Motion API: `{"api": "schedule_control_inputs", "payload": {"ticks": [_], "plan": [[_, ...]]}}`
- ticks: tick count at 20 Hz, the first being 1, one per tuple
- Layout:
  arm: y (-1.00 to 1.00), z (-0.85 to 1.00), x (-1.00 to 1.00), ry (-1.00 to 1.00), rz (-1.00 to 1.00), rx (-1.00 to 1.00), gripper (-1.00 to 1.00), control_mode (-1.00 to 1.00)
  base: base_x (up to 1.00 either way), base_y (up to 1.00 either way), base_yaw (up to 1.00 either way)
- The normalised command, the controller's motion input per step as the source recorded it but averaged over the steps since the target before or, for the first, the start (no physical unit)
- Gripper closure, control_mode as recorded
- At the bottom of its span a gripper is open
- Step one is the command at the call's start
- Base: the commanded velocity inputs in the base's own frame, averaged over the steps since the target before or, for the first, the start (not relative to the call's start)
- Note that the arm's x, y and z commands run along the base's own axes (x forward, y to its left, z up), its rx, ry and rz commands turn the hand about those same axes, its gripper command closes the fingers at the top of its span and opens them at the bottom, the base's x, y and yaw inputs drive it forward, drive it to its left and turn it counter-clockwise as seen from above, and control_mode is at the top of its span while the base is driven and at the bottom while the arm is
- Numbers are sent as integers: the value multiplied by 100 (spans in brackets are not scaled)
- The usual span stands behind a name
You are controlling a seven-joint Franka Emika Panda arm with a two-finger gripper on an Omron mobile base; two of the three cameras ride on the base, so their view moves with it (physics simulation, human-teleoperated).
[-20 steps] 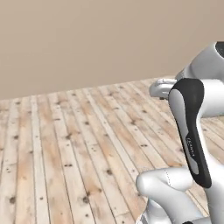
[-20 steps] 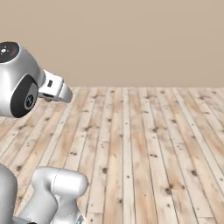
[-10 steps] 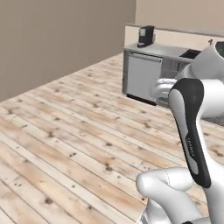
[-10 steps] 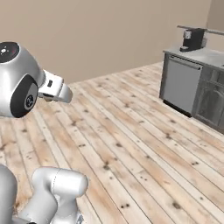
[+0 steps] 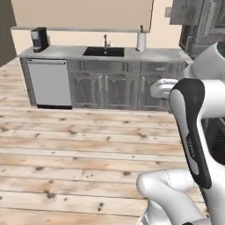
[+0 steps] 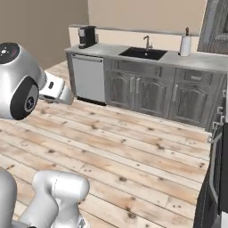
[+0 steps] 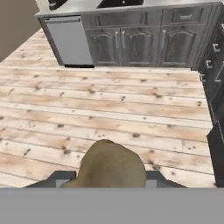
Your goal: Retrieve the bottle and the shaker from the cabinet and place them next to the mixing bowl on the counter. Then add garlic from the fridge to the mixing bowl.
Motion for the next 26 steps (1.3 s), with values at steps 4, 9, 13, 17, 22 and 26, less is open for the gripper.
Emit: {"api": "schedule_control_inputs", "payload": {"ticks": [4, 9, 13, 17, 22, 26], "plan": [[0, 0, 0, 0, 0, 0, 100, 100, 88, 34, -51], [0, 0, 0, 0, 0, 0, 100, 100, 100, 69, -23], [0, 0, 0, 0, 0, 0, 100, 100, 100, 69, -31], [0, 0, 0, 0, 0, 0, 100, 100, 100, 70, -61], [0, 0, 0, 0, 0, 0, 100, 100, 100, 80, -65], [0, 0, 0, 0, 0, 0, 100, 100, 100, 86, -60]]}}
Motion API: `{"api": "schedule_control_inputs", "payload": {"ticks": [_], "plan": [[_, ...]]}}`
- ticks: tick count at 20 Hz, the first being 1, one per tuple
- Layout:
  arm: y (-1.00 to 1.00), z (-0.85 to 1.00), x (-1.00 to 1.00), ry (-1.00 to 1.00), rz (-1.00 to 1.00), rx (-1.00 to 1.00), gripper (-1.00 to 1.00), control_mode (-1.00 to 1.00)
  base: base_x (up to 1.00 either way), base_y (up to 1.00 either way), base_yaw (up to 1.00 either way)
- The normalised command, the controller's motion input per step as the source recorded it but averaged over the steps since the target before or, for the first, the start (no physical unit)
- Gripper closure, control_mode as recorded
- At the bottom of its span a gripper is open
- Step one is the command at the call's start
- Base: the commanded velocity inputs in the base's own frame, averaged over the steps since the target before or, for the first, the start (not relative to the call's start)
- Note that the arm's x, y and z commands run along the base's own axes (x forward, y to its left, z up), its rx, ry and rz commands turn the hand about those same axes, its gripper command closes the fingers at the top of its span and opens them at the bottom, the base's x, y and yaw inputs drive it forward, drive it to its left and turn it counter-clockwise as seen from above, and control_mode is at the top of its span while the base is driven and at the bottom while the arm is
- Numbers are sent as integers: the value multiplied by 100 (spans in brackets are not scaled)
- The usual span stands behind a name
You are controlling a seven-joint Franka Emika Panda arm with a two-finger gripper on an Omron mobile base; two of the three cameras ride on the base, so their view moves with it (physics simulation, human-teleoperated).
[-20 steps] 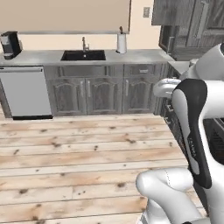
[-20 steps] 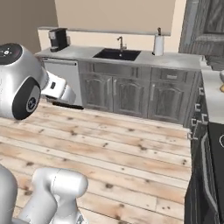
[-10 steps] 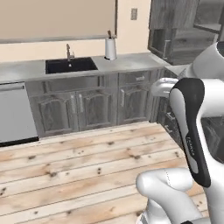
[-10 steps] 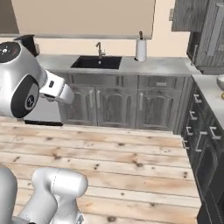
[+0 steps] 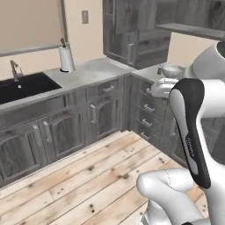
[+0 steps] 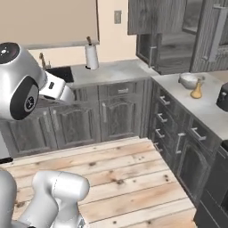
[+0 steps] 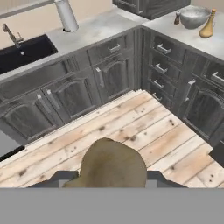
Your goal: Retrieve the bottle and the shaker from the cabinet and place them next to the mixing bowl on the counter. Then add garlic from the fridge to the mixing bowl.
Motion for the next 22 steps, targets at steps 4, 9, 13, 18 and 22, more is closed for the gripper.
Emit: {"api": "schedule_control_inputs", "payload": {"ticks": [4, 9, 13, 18, 22], "plan": [[0, 0, 0, 0, 0, 0, 100, 100, 100, 71, -56], [0, 0, 0, 0, 0, 0, 100, 100, 96, 53, -66], [0, 0, 0, 0, 0, 0, 100, 100, 85, 55, -73], [0, 0, 0, 0, 0, 0, 100, 100, 96, 60, -67], [0, 0, 0, 0, 0, 0, 100, 100, 100, 74, -42]]}}
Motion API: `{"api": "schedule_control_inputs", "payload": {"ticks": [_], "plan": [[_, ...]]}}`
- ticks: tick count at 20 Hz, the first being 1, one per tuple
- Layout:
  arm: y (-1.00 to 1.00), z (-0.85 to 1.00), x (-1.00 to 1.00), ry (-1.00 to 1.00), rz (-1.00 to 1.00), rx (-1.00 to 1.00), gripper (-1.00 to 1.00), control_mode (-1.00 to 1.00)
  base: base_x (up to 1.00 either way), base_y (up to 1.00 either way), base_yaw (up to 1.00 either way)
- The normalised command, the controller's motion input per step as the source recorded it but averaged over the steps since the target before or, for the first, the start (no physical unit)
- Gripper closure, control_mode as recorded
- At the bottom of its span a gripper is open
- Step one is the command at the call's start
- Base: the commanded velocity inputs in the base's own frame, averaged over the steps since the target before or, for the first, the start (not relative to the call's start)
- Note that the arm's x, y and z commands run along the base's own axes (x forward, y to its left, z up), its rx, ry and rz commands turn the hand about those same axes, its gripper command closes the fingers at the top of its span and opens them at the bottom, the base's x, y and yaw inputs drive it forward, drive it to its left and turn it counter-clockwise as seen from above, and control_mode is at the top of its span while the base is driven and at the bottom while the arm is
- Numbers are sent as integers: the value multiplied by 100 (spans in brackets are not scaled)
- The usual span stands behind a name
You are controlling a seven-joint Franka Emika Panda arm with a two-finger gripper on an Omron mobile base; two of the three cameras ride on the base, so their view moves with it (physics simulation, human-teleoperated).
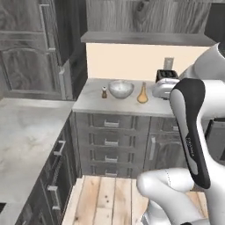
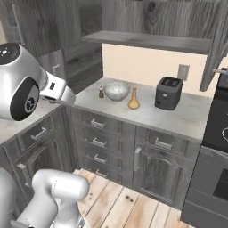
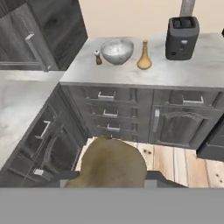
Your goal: Retrieve the bottle and the shaker from the cabinet and place them next to the mixing bowl on the counter. Then add garlic from the fridge to the mixing bowl.
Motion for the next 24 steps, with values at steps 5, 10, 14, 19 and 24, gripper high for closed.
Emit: {"api": "schedule_control_inputs", "payload": {"ticks": [5, 10, 14, 19, 24], "plan": [[0, 0, 0, 0, 0, 0, 100, 100, 83, 4, -5], [0, 0, 0, 0, 0, 0, 100, 100, 67, -26, -1], [0, 0, 0, 0, 0, 0, 100, 100, 74, -7, -6], [0, 0, 0, 0, 0, 0, 100, 100, 77, 9, -21], [0, 0, 0, 0, 0, 0, 100, 100, 50, 20, -31]]}}
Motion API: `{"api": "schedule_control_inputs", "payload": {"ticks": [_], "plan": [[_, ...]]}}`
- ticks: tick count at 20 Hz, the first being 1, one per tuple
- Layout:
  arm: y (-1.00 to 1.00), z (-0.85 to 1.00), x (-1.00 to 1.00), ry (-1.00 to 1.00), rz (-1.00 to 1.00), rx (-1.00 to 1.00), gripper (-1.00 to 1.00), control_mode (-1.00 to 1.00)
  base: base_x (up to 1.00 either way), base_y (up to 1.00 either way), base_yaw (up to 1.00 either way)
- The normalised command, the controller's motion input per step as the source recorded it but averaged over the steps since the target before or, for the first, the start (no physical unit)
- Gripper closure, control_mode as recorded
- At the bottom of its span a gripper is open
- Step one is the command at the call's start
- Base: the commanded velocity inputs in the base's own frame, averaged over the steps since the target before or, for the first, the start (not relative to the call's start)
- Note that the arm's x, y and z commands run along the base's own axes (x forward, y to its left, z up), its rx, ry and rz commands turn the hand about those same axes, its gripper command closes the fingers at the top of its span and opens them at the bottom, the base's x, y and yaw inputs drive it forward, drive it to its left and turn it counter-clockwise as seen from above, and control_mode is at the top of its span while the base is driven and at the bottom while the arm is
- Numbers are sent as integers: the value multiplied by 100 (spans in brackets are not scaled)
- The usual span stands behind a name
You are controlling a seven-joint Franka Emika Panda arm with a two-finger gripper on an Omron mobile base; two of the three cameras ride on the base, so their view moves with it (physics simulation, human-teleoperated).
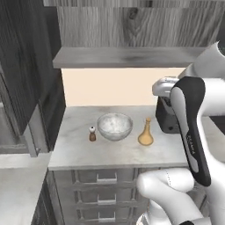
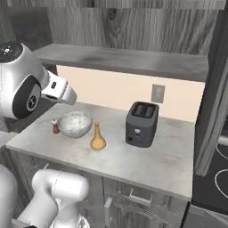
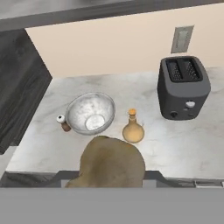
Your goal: Retrieve the bottle and the shaker from the cabinet and place them next to the mixing bowl on the counter. Then add garlic from the fridge to the mixing bowl.
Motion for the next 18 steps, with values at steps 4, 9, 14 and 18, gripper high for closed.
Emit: {"api": "schedule_control_inputs", "payload": {"ticks": [4, 9, 14, 18], "plan": [[0, 0, 0, 0, 0, 0, 100, 100, 57, 19, -33], [0, 0, 0, 0, 0, 0, 100, 100, 29, 26, -19], [0, 0, 0, 0, 0, 0, 100, 100, 4, 34, -2], [0, 0, 0, 0, 0, 0, 100, 100, 0, 30, 0]]}}
